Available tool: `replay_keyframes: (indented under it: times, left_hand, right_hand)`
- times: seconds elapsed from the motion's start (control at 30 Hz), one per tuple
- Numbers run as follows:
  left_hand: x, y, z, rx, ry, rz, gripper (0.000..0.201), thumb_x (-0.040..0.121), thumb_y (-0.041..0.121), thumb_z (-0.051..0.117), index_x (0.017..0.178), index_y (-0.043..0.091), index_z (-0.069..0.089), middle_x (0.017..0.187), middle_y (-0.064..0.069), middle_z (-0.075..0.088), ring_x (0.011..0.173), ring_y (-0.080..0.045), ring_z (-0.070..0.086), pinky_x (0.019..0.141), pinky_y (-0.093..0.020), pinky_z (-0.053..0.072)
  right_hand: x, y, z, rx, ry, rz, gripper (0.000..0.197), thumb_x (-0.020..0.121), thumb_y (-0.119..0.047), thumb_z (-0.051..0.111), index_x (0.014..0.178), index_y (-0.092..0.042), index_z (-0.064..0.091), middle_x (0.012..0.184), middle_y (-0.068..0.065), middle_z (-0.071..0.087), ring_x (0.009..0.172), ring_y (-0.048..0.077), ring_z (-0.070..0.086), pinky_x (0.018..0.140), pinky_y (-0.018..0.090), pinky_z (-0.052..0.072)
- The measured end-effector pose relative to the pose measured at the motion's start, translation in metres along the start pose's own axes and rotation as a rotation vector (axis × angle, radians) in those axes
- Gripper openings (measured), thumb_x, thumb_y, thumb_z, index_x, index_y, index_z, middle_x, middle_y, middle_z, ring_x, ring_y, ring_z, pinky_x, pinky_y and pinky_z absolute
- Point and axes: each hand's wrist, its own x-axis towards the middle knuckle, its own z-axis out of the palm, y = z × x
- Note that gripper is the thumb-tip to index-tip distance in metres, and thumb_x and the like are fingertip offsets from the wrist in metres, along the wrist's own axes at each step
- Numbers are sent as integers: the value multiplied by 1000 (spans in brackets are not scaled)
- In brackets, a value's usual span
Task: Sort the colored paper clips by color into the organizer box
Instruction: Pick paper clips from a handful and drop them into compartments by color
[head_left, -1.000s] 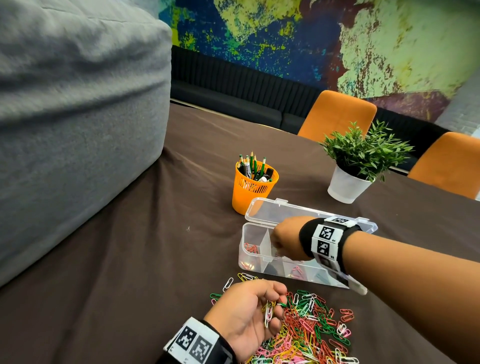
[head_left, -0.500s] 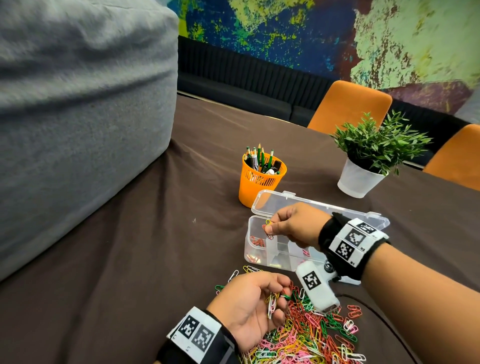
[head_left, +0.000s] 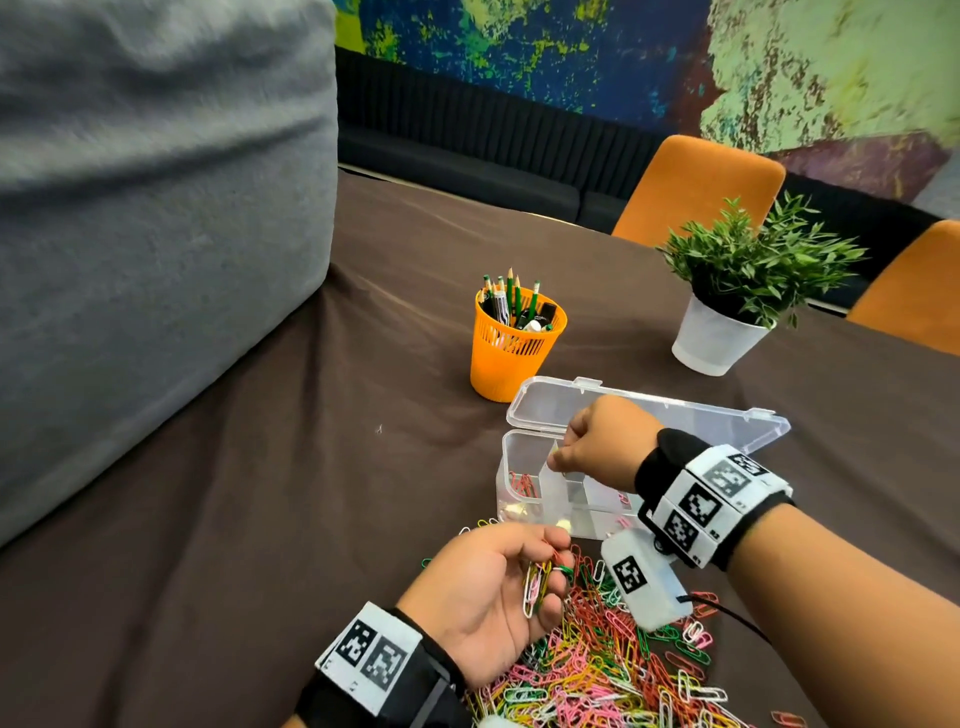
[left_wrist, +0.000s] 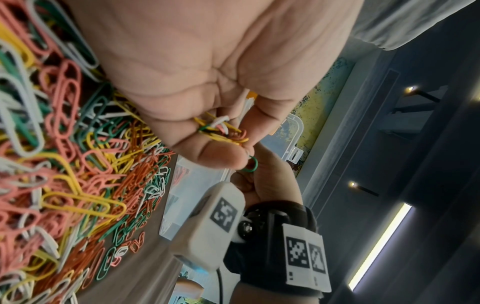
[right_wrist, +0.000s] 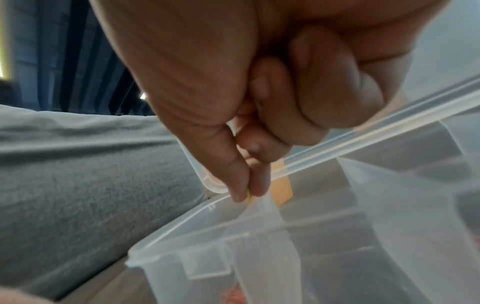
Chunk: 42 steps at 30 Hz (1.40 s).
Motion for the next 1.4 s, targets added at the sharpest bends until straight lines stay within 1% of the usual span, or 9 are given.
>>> replay_keyframes:
  times: [0.3,0.43,0.53,0.67,0.77,0.87,1.07,1.23,1.4]
  left_hand:
    - [-1,1,0,-57,-7,24,19,82,-3,47,86,0,66,76,-13,58,56,-17,50,42,-24,49]
    - [-1,2,1,-66,-8,38,19,80,-3,49,91,0,63,76,-13,58,57,-17,49,42,-24,50]
    - [0,2,0,-69,-6,41,19,81,-3,49,93,1,63,78,-12,58,57,-17,50,43,-25,50]
    - [-1,2,0,-80,-7,42,18,82,-3,48,92,1,63,79,-13,57,58,-17,49,42,-25,50]
    - [-1,2,1,-81,1,45,18,82,-4,47,91,1,63,78,-13,57,57,-18,49,42,-25,49]
    - [-1,2,2,-83,5,47,19,82,-4,47,89,1,63,79,-13,57,57,-18,49,42,-25,50]
    - [-1,3,1,-95,18,51,19,79,-4,48,86,0,65,77,-14,57,56,-18,50,42,-25,49]
    - [-2,3,1,-92,28,51,19,78,-4,49,82,0,68,77,-14,57,56,-18,50,42,-25,49]
    - [-2,6,1,-104,28,51,22,80,-3,48,79,1,70,77,-13,57,56,-18,50,43,-25,49]
  right_hand:
    - [-14,28,-1,247,65,94,42,86,-47,66,72,-9,74,55,3,55,44,14,45,48,24,38]
    - [-33,41,-1,1276,-123,354,63,90,-64,48,82,-4,63,64,8,55,47,14,45,41,21,39]
    - [-44,50,4,1758,-247,347,91,85,-76,38,106,10,62,98,23,67,80,31,68,69,37,61]
    - [-54,56,12,1953,-271,273,82,93,-64,36,119,12,57,123,31,61,114,44,61,96,48,51]
    - [-58,55,13,1949,-283,204,40,90,-11,41,120,11,57,123,31,61,115,43,61,95,48,51]
    - [-59,54,14,1966,-239,142,43,88,16,26,120,10,54,122,31,61,112,42,63,90,45,54]
    - [-53,42,16,1853,-167,116,33,94,18,32,119,8,51,112,31,66,100,38,69,72,33,62]
    - [-38,14,19,1264,-57,25,30,94,16,35,108,-1,56,115,24,65,110,32,66,89,35,54]
    - [-29,-2,24,1025,-62,-71,38,94,14,39,121,-8,57,115,14,59,106,21,61,75,24,46]
